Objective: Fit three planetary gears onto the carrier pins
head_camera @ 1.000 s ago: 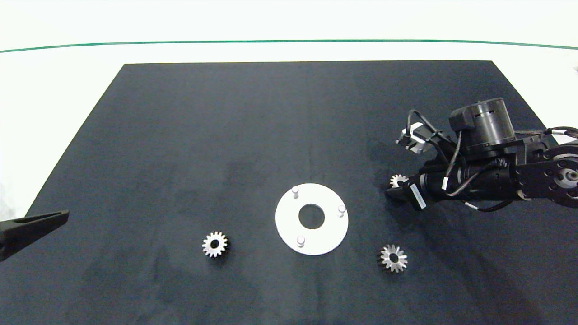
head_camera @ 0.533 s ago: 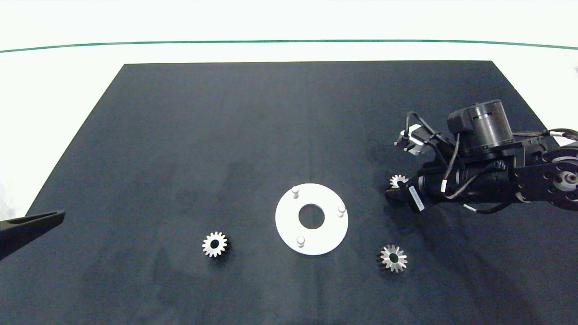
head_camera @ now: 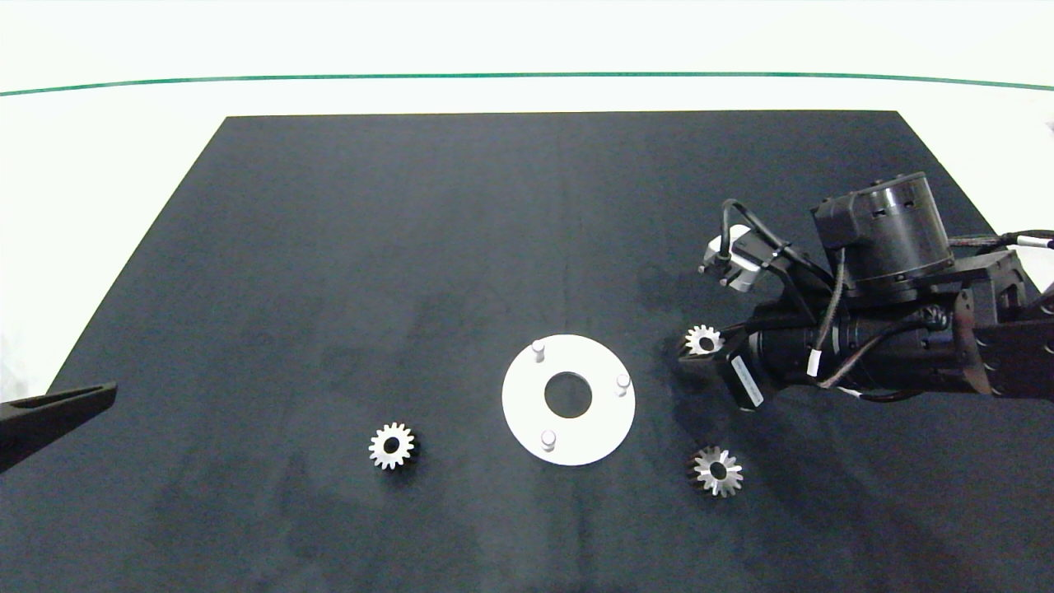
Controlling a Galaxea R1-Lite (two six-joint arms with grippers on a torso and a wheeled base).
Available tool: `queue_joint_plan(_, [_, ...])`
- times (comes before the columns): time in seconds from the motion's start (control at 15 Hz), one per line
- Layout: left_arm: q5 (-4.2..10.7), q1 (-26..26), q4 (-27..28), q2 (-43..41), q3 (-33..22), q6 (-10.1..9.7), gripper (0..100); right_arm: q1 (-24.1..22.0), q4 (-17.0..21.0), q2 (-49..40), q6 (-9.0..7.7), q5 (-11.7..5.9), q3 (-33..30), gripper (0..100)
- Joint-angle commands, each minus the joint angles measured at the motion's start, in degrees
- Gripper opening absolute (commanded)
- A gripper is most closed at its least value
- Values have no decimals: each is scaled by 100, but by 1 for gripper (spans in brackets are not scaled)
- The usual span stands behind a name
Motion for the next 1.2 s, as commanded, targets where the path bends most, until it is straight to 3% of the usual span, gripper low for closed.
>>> queue_joint_plan(0.07, [3,-9,17,-1,16,8,100,810,90,-178,-3,-292,-139,25])
queue_joint_plan(0.27, [3,-9,17,-1,16,8,100,1056,99,138,-3,-327,-333,25])
queue_joint_plan(0.73, [3,0,17,-1,16,8,100,1083,117,569,6,-345,-649,25])
queue_joint_plan(0.93, [3,9,17,-1,8,8,100,1083,354,560,6,-450,-640,25])
queue_joint_plan(1.2, [3,9,17,-1,-1,8,100,1065,363,569,-3,-547,-640,25])
